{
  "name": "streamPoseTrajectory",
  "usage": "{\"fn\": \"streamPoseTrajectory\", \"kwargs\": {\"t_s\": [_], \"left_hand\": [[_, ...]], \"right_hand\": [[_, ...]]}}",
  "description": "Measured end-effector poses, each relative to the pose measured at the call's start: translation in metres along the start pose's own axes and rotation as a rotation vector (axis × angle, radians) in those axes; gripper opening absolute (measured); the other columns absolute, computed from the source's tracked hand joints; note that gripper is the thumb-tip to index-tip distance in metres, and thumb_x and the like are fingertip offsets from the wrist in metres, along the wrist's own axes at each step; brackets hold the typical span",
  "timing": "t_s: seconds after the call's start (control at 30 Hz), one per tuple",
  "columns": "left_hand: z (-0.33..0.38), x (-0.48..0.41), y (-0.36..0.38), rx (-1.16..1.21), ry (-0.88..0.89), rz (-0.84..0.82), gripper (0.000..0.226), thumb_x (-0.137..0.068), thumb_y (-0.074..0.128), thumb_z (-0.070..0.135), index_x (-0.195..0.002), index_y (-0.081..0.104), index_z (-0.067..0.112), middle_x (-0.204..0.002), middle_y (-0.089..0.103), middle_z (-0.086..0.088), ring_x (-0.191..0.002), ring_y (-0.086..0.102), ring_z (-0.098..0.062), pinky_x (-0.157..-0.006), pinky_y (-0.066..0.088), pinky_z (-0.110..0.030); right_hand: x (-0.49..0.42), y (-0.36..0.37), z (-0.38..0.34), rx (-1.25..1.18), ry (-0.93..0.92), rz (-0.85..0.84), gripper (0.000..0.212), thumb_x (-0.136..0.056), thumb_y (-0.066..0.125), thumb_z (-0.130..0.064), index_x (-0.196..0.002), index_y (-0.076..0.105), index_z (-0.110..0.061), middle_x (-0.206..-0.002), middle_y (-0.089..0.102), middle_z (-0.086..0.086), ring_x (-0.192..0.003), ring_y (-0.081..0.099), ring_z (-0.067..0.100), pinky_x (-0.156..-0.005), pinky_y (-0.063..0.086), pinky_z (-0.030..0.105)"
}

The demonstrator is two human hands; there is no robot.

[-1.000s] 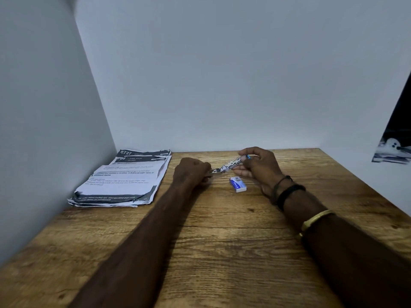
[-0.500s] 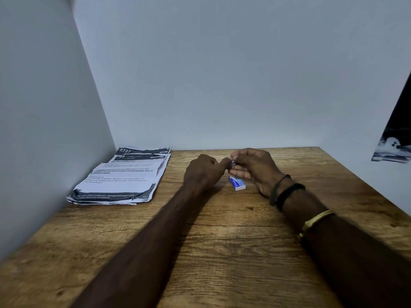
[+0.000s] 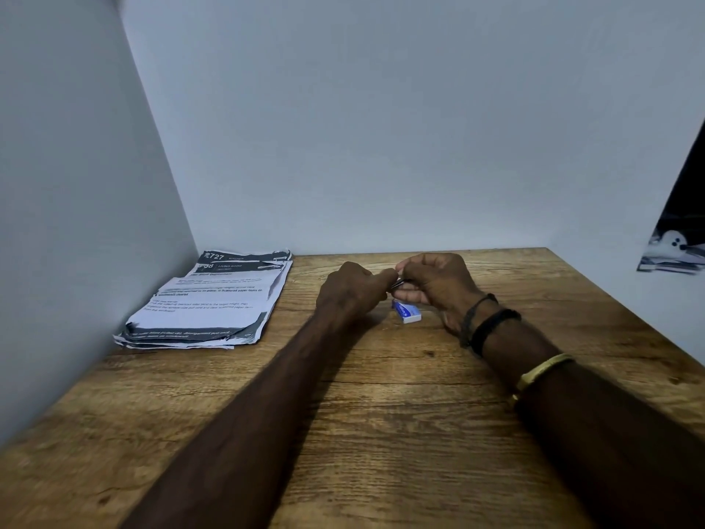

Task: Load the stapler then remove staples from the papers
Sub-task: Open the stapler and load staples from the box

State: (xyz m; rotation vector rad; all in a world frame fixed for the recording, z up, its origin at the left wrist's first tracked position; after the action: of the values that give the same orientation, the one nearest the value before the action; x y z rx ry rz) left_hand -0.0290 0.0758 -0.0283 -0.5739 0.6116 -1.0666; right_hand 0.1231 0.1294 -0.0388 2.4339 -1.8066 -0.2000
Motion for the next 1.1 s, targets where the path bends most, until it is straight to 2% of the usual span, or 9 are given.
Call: {"fn": "streamPoseTrajectory", "kwargs": {"t_s": [0.2,0.33,0.4,0.43,0.53,0.6,0.67,0.83,1.1], "left_hand": [[0.005,0.002,-0.003,0.023,-0.015,-0.011,0.065,-0.063,0.044,0.072,-0.069,0.078,0.016,-0.077,0.076,-0.004,-0.076,0.067,-0.022,-0.07,0.049,-0.033],[0.003,0.0,-0.006,0.081,-0.034,-0.025,0.054,-0.08,0.045,0.057,-0.073,0.07,0.009,-0.069,0.068,0.0,-0.069,0.061,-0.02,-0.061,0.043,-0.028],[0.004,0.002,-0.009,0.079,0.014,-0.019,0.038,-0.088,0.048,0.047,-0.075,0.064,0.015,-0.066,0.062,0.004,-0.065,0.056,-0.02,-0.058,0.04,-0.025],[0.005,0.003,-0.01,0.041,0.071,-0.013,0.034,-0.09,0.05,0.043,-0.076,0.067,0.017,-0.068,0.066,0.005,-0.069,0.06,-0.021,-0.061,0.043,-0.025],[0.007,0.009,-0.012,0.045,0.156,0.007,0.024,-0.089,0.056,0.036,-0.1,0.077,0.031,-0.097,0.076,0.003,-0.088,0.067,-0.017,-0.078,0.051,-0.03],[0.01,0.012,-0.011,0.118,0.194,0.002,0.035,-0.083,0.052,0.039,-0.111,0.074,0.034,-0.101,0.075,0.001,-0.088,0.067,-0.014,-0.077,0.049,-0.028],[0.013,0.014,-0.011,0.187,0.218,0.005,0.038,-0.08,0.052,0.042,-0.11,0.074,0.033,-0.097,0.076,0.001,-0.085,0.068,-0.012,-0.075,0.051,-0.028],[0.018,0.017,-0.006,0.202,0.29,0.024,0.016,-0.09,0.07,0.032,-0.092,0.077,0.017,-0.091,0.075,0.002,-0.091,0.07,-0.015,-0.086,0.058,-0.041],[0.016,0.016,-0.012,0.216,0.261,0.067,0.015,-0.094,0.063,0.019,-0.087,0.065,0.006,-0.086,0.074,-0.012,-0.086,0.07,-0.031,-0.08,0.056,-0.053]], "right_hand": [[-0.001,0.002,0.0,0.001,-0.013,0.014,0.003,-0.088,0.072,-0.001,-0.087,0.074,0.001,-0.078,0.078,0.015,-0.072,0.079,0.03,-0.056,0.061,0.029],[-0.005,-0.002,0.002,-0.002,-0.011,0.033,0.005,-0.088,0.072,-0.002,-0.088,0.074,0.002,-0.081,0.077,0.018,-0.073,0.078,0.032,-0.059,0.063,0.03],[-0.006,-0.008,0.003,-0.017,0.004,0.052,0.005,-0.088,0.072,-0.002,-0.086,0.074,0.001,-0.077,0.077,0.016,-0.07,0.078,0.031,-0.057,0.062,0.029],[-0.007,-0.01,0.003,-0.034,0.013,0.061,0.005,-0.088,0.071,-0.001,-0.085,0.074,0.001,-0.075,0.077,0.015,-0.069,0.078,0.031,-0.057,0.062,0.028],[-0.009,-0.018,0.002,-0.066,0.015,0.08,0.005,-0.088,0.07,0.0,-0.084,0.073,0.001,-0.073,0.077,0.015,-0.068,0.078,0.03,-0.056,0.062,0.028],[-0.01,-0.019,0.003,-0.046,0.016,0.079,0.004,-0.088,0.071,0.0,-0.086,0.074,0.001,-0.075,0.076,0.017,-0.068,0.078,0.029,-0.057,0.062,0.028],[-0.009,-0.017,0.004,-0.032,0.02,0.077,0.004,-0.089,0.071,-0.001,-0.088,0.073,0.001,-0.079,0.076,0.018,-0.069,0.078,0.03,-0.057,0.062,0.028],[-0.011,-0.016,0.005,-0.03,0.018,0.081,0.005,-0.089,0.069,-0.001,-0.088,0.072,0.003,-0.083,0.075,0.02,-0.069,0.078,0.029,-0.057,0.062,0.029],[-0.013,-0.022,0.005,-0.098,0.032,0.119,0.008,-0.087,0.072,0.001,-0.093,0.07,0.007,-0.09,0.074,0.025,-0.068,0.078,0.03,-0.056,0.062,0.029]]}}
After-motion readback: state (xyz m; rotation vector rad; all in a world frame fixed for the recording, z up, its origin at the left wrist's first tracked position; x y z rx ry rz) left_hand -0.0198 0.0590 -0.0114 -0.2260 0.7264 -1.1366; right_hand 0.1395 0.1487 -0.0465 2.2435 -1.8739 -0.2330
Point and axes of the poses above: each hand's wrist, its own x-axis away from the middle knuckle, its own y-axis out of the palm, z = x × y, the point moved 6 cm from there along -x, towards the middle knuckle
